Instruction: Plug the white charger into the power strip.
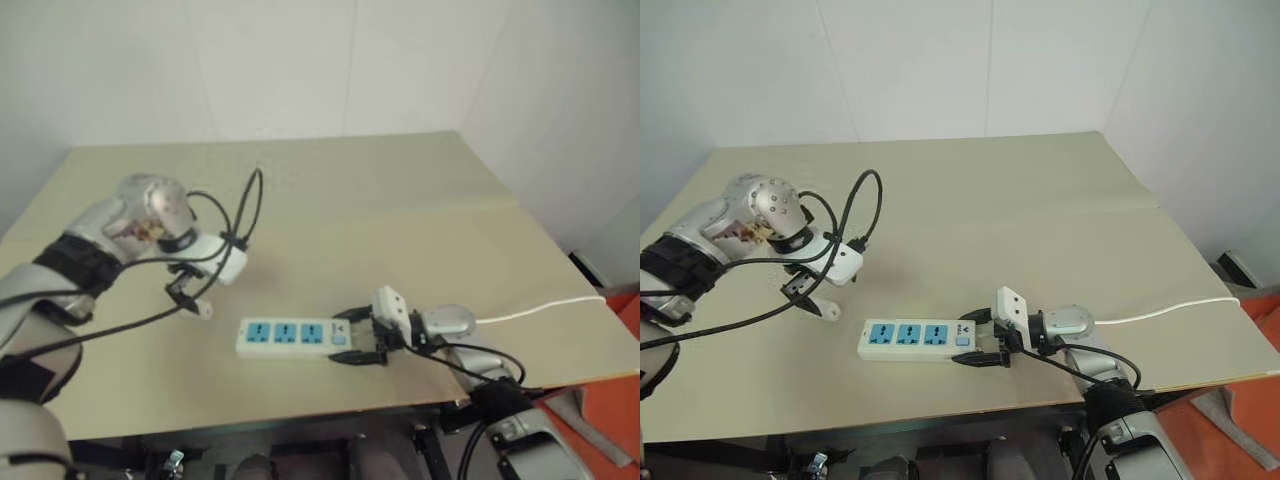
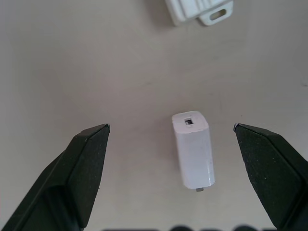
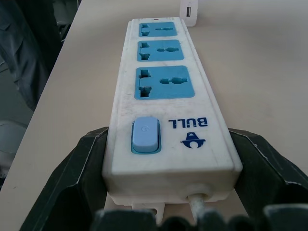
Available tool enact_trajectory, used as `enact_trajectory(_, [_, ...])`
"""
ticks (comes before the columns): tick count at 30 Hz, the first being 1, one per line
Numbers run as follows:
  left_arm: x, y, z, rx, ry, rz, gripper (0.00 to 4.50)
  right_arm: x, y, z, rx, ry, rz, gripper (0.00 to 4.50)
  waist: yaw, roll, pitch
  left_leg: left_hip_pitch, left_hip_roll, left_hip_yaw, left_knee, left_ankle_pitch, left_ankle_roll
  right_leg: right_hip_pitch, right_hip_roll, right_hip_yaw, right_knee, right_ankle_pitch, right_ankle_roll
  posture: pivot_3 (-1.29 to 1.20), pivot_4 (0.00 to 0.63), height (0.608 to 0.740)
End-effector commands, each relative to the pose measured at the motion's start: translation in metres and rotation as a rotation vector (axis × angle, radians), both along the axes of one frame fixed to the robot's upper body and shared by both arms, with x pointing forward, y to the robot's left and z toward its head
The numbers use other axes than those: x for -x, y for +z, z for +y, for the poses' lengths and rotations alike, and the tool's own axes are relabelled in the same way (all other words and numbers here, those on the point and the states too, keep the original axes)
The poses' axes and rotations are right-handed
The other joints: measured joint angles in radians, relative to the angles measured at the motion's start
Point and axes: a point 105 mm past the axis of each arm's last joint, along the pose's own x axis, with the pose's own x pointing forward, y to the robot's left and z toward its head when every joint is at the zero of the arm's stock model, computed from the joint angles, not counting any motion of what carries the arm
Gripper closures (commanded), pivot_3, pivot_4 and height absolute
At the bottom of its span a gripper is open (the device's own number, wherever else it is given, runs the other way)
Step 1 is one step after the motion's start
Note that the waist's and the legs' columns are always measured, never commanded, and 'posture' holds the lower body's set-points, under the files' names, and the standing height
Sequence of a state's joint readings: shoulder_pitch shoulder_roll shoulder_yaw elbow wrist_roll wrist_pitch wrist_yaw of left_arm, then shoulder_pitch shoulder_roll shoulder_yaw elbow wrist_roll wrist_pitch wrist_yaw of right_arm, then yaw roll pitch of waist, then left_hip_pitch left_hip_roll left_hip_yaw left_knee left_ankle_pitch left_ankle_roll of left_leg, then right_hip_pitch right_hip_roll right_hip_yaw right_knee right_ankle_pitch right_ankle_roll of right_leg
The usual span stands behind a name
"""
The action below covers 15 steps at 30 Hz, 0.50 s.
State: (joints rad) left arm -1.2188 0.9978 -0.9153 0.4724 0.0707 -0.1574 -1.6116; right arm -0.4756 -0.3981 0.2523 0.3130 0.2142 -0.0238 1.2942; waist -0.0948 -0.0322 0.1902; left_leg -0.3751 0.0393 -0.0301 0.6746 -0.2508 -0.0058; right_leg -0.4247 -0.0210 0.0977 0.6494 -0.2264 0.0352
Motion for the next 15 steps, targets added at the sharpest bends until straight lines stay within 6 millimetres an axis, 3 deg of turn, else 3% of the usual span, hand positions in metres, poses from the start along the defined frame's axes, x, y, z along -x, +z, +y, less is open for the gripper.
enact_trajectory(1, [0.003, 0.0, 0.004, -0.019, 0.005, -0.007, 0.0, 0.001, -0.019, 0.0, 0.055, -0.021, 0.047, 1.08, -0.001, 0.0, 0.0, 0.0, 0.0, 0.0, 0.0, 0.0, 0.0, 0.0, 0.0, 0.0, 0.0, 0.0, 0.0, 0.0, 0.15, 0.74])
enact_trajectory(15, [0.0, -0.016, 0.008, -0.071, 0.053, -0.026, 0.0, 0.003, -0.023, -0.005, 0.063, -0.047, 0.051, 1.08, 0.0, 0.0, 0.0, 0.001, 0.0, 0.0, 0.0, 0.0, 0.0, 0.001, 0.0, 0.0, 0.0, 0.0, 0.0, 0.0, 0.15, 0.74])
